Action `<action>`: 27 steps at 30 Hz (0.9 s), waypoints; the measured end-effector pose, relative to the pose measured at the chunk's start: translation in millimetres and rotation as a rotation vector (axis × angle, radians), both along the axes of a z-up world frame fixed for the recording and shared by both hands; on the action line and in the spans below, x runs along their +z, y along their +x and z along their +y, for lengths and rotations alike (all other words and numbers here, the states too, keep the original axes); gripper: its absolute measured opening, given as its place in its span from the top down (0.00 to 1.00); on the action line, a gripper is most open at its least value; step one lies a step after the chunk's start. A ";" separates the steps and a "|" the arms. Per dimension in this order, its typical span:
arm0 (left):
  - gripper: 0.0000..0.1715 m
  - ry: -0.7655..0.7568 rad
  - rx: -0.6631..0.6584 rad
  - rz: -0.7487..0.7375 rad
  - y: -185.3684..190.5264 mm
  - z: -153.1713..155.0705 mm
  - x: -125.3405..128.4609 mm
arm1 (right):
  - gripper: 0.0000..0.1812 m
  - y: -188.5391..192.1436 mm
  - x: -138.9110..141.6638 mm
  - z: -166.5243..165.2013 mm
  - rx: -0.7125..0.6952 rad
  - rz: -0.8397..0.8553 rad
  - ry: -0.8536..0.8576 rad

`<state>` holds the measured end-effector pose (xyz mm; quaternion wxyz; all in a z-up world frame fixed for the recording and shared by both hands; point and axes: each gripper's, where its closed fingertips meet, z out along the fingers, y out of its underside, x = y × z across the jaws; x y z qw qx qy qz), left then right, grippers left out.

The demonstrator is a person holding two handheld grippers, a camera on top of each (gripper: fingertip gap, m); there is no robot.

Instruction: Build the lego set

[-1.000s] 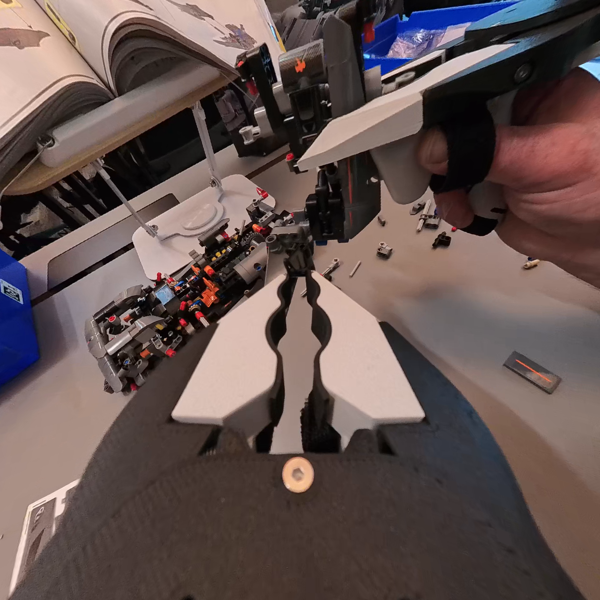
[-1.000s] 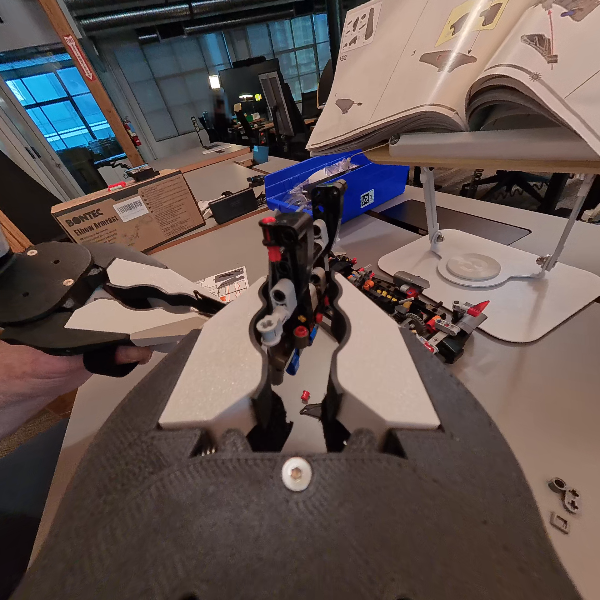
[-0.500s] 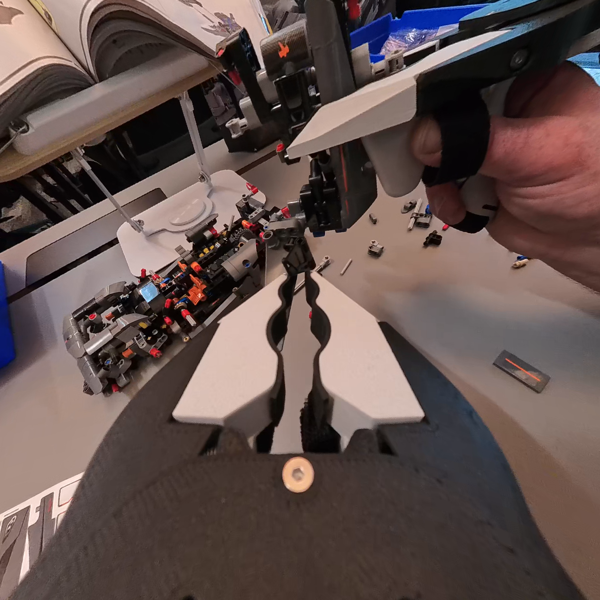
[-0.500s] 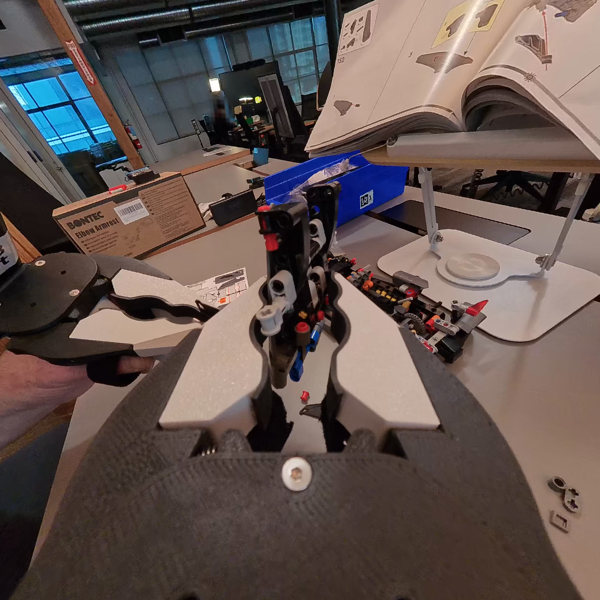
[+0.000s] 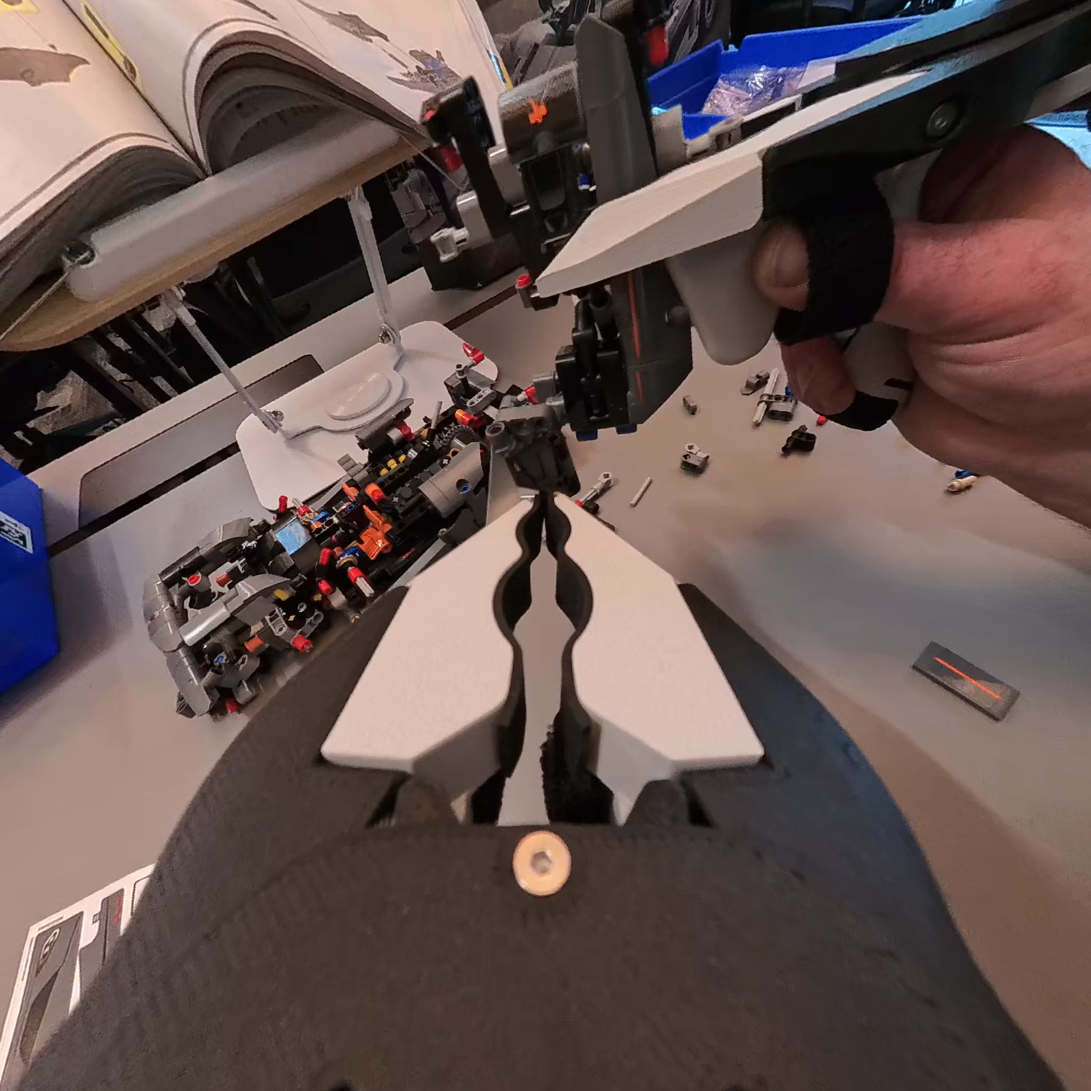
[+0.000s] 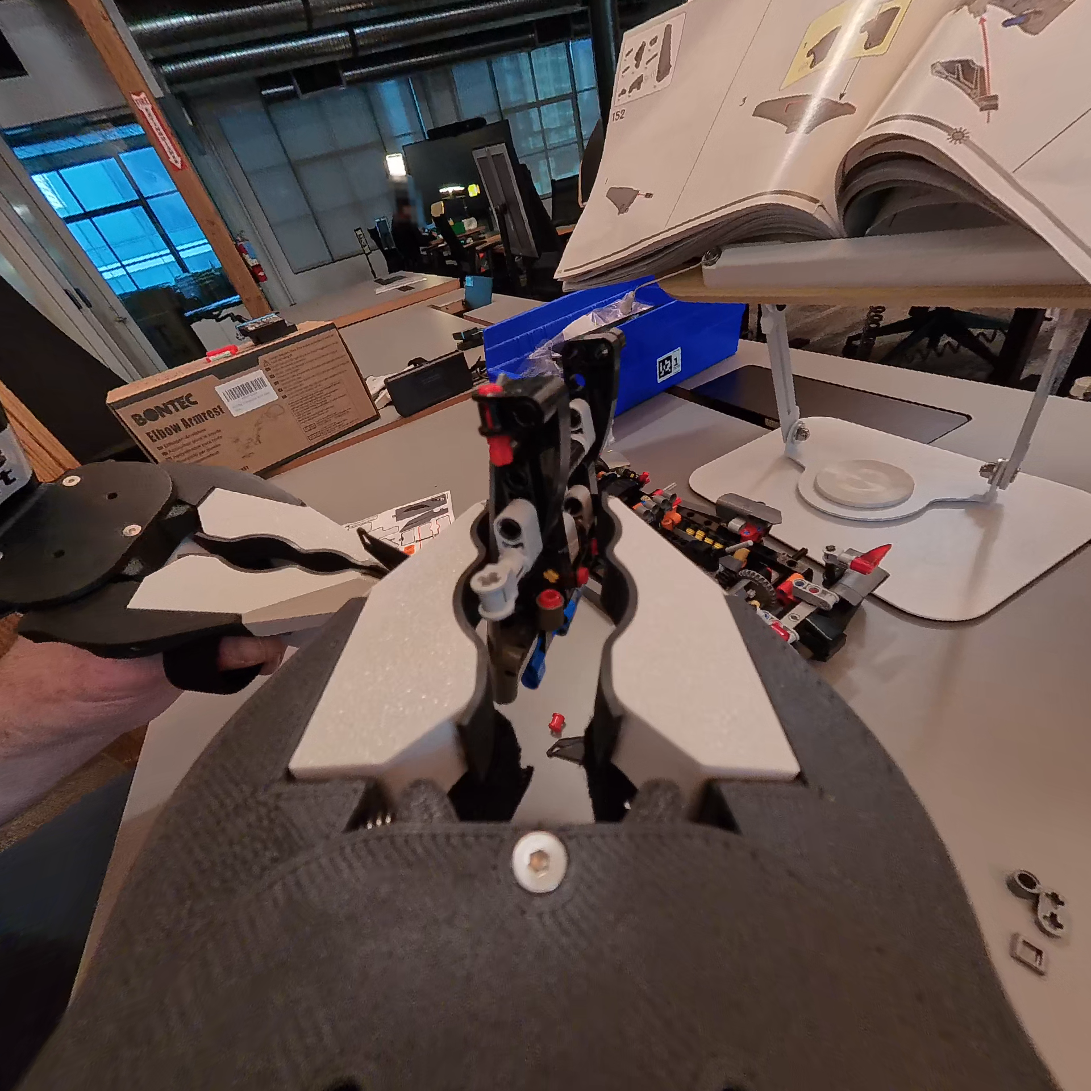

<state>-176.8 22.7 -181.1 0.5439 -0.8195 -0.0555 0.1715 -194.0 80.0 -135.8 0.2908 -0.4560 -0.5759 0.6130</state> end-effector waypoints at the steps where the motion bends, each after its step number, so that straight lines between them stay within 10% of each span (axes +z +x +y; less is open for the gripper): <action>1: 1.00 0.003 -0.001 -0.001 0.0 -0.2 0.4 | 0.83 0.1 0.3 0.0 0.000 0.001 -0.001; 27: 0.90 -0.006 0.000 0.001 -2.9 -8.5 -5.1 | 0.84 -3.1 -7.3 -2.0 0.007 -0.018 0.007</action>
